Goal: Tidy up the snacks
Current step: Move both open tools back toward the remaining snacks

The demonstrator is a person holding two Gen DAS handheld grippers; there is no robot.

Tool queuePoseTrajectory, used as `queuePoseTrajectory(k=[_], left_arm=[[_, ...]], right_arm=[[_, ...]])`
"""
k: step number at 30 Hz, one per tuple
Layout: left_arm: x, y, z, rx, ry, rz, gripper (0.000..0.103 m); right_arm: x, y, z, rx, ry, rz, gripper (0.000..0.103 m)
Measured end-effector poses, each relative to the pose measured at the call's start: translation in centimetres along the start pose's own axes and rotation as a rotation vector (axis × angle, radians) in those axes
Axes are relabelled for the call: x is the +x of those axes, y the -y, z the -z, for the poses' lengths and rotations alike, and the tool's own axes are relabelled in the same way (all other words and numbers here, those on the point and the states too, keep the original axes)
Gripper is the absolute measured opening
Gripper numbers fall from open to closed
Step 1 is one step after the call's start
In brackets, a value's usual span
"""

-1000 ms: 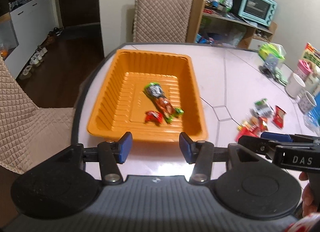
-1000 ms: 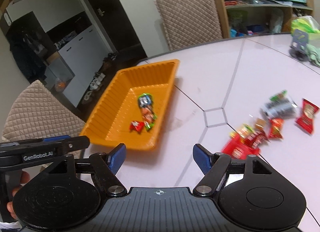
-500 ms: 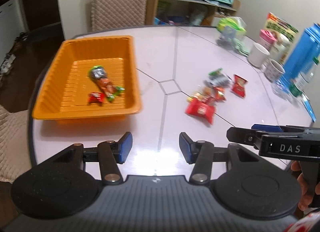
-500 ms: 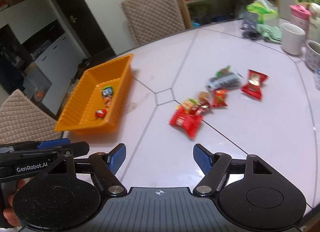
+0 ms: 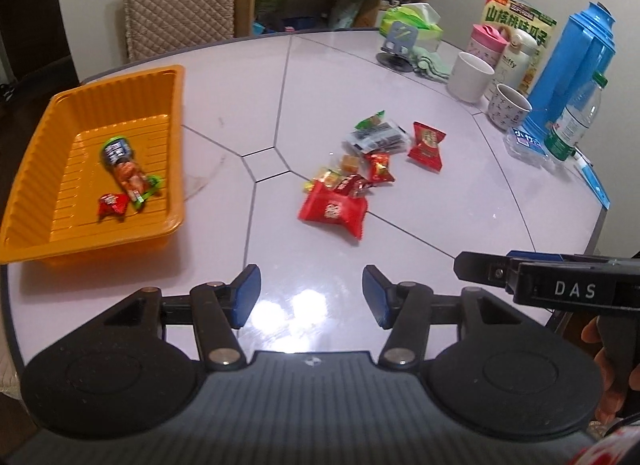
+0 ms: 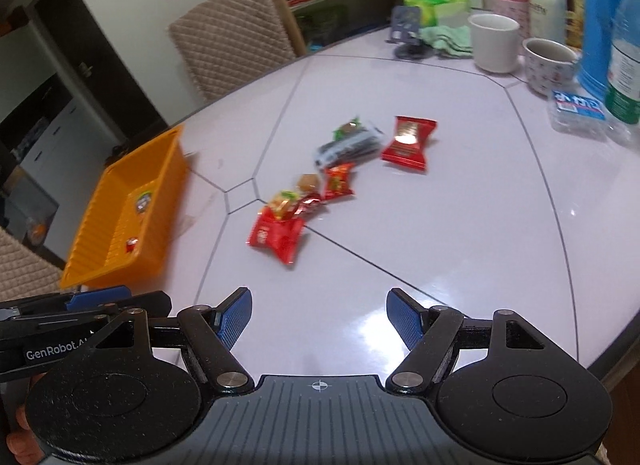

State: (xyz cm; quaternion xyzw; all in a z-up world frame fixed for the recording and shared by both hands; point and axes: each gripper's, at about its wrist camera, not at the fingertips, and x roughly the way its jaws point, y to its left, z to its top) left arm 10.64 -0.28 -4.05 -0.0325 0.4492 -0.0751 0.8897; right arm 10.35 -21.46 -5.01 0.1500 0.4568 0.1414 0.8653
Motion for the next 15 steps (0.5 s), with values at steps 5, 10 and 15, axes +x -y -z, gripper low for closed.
queuePoseTrajectory(k=[5, 10, 15], left_arm=[[1.7, 1.0, -0.6, 0.013, 0.002, 0.005, 0.061], [3.6, 1.9, -1.2, 0.031, 0.007, 0.010, 0.064], [5.8, 2.7, -1.7, 0.058, 0.020, -0.010, 0.070]], right_arm=[[0.3, 1.3, 0.0, 0.032, -0.001, 0.024, 0.074], [0.8, 2.6, -0.1, 0.066, -0.001, 0.052, 0.074], [1.6, 3.6, -0.4, 0.092, -0.007, 0.078, 0.074]])
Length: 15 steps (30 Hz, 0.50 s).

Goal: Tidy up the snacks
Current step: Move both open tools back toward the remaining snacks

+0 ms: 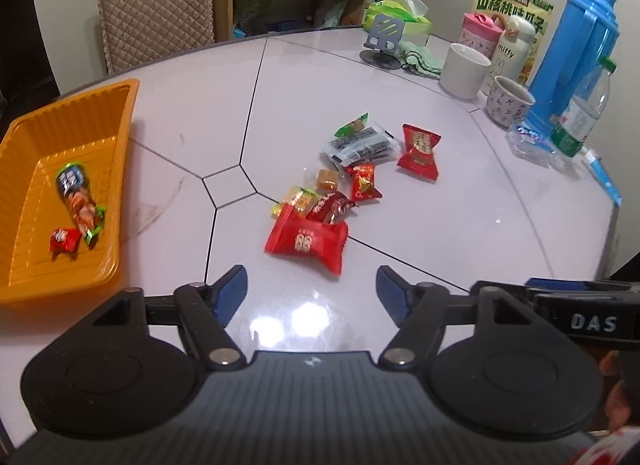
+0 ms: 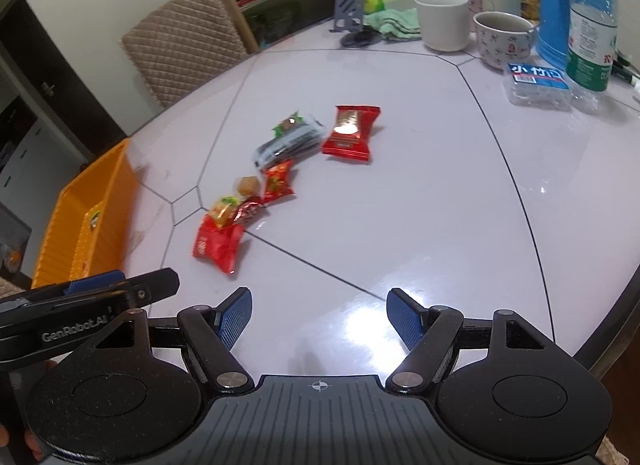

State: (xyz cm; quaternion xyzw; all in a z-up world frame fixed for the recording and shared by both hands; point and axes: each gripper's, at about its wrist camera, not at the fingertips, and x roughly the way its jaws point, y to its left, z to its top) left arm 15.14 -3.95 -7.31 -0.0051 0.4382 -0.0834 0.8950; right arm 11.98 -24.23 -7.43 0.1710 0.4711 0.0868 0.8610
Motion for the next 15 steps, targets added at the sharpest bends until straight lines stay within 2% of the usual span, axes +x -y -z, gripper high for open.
queuePoseTrajectory(k=[6, 15], left_arm=[[3.2, 0.8, -0.5, 0.036, 0.001, -0.025, 0.072], [7.3, 0.5, -0.9, 0.058, -0.041, -0.059, 0.072]], right_arm=[[1.2, 0.7, -0.8, 0.022, -0.006, 0.019, 0.074], [2.5, 1.3, -1.8, 0.054, -0.021, 0.035, 0.074]])
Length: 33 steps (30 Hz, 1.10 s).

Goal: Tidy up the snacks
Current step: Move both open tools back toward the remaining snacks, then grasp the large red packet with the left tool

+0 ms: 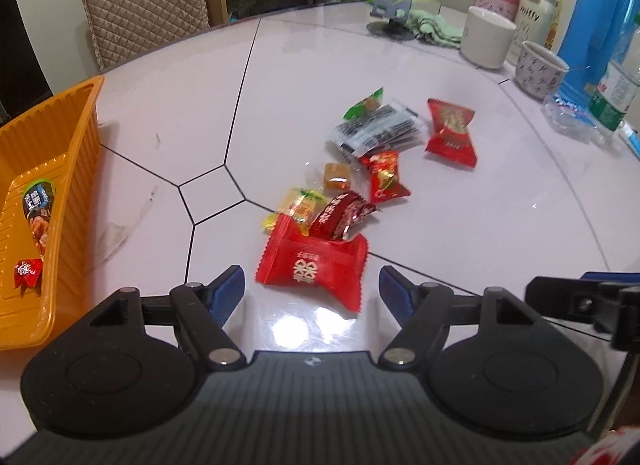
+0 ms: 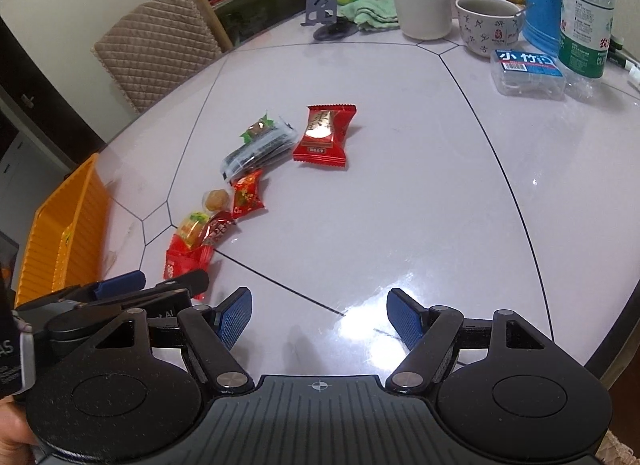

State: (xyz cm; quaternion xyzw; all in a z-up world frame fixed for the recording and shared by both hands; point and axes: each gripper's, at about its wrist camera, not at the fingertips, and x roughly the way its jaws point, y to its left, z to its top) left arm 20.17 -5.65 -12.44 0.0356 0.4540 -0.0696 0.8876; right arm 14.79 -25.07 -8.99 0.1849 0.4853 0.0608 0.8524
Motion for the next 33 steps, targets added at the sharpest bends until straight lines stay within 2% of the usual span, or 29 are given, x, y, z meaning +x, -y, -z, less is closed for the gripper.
queuePoseTrajectory(k=[6, 14, 19, 23, 26, 29, 31, 33], left_arm=[[-0.2, -1.9, 0.3, -0.023, -0.009, -0.018, 0.072], [-0.8, -4.5, 0.9, -0.068, -0.026, -0.078, 0.071], [-2.1, -4.7, 0.0, -0.114, 0.006, -0.006, 0.071], [-1.6, -4.5, -1.5, -0.173, 0.012, 0.036, 0.071], [-0.3, -4.3, -2.2, -0.199, -0.009, 0.042, 0.065], [1.2, -4.4, -2.3, -0.246, -0.048, 0.066, 0.063], [1.7, -4.4, -2.3, -0.262, -0.066, 0.056, 0.048], [2.0, -4.4, -2.3, -0.265, -0.077, 0.059, 0.047]], right_arm=[[1.0, 0.2, -0.2, 0.016, -0.024, 0.002, 0.074], [2.2, -0.2, -0.5, 0.008, -0.047, -0.008, 0.074], [2.7, -0.3, -0.8, 0.004, -0.052, -0.009, 0.074], [2.9, -0.3, -1.0, 0.004, -0.054, -0.004, 0.074], [2.9, -0.2, -1.0, 0.006, -0.055, -0.003, 0.074], [2.9, 0.0, -1.0, 0.008, -0.056, 0.003, 0.074], [2.9, 0.2, -1.0, 0.013, -0.057, 0.007, 0.074], [2.9, 0.4, -0.9, 0.019, -0.058, 0.013, 0.074]])
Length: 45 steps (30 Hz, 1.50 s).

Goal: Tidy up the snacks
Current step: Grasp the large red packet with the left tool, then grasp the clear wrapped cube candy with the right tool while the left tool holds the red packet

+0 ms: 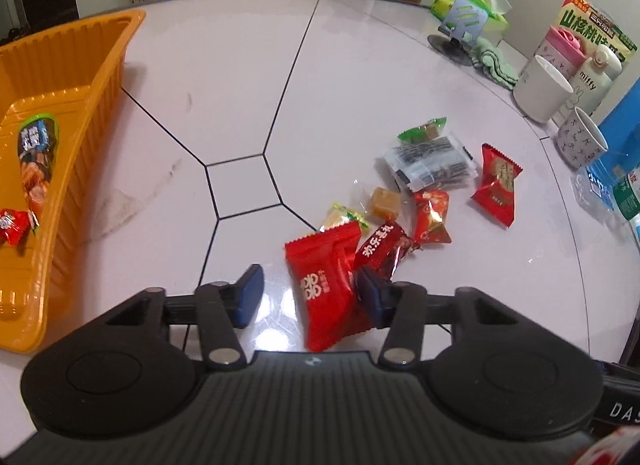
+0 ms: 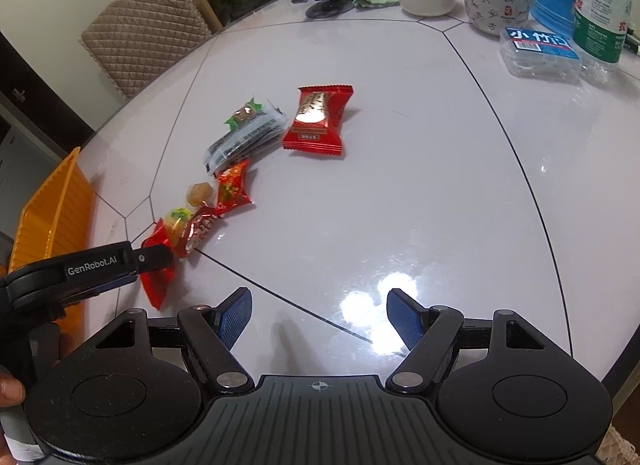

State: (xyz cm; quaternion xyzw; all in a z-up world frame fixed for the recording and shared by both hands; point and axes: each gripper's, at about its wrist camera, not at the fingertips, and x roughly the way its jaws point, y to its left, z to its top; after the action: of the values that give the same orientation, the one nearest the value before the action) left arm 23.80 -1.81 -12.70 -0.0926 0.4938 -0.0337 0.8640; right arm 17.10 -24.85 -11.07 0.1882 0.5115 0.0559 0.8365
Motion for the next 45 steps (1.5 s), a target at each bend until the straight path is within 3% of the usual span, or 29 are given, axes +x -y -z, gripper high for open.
queuePoseTrajectory(k=[2, 6, 9, 14, 19, 21, 29, 45], left_arm=[[-0.1, 0.0, 0.1, 0.004, 0.005, -0.002, 0.045], [-0.4, 0.1, 0.1, 0.034, 0.005, 0.021, 0.028], [-0.7, 0.5, 0.2, 0.082, 0.015, -0.009, 0.023], [-1.7, -0.2, 0.1, 0.099, 0.041, -0.034, 0.023], [-2.7, -0.8, -0.9, 0.115, 0.081, -0.065, 0.023], [-2.9, -1.1, -1.4, 0.107, 0.089, -0.069, 0.023], [-3.1, -1.8, -2.5, 0.084, 0.102, -0.072, 0.023], [-2.2, -3.2, -3.5, 0.048, 0.091, -0.067, 0.023]], right_arm=[[0.1, 0.2, 0.1, 0.005, -0.002, 0.004, 0.074], [0.3, 0.3, 0.0, 0.005, -0.003, 0.008, 0.074], [0.4, 0.1, 0.0, -0.010, 0.001, 0.004, 0.074], [0.7, -0.9, -0.3, -0.067, 0.034, -0.015, 0.074], [1.1, -3.2, -1.2, -0.194, 0.112, -0.089, 0.073], [1.5, -4.5, -1.7, -0.262, 0.139, -0.125, 0.054], [5.4, -8.4, -3.5, -0.420, 0.130, -0.191, 0.033], [10.1, -10.4, -4.5, -0.544, 0.105, -0.118, 0.033]])
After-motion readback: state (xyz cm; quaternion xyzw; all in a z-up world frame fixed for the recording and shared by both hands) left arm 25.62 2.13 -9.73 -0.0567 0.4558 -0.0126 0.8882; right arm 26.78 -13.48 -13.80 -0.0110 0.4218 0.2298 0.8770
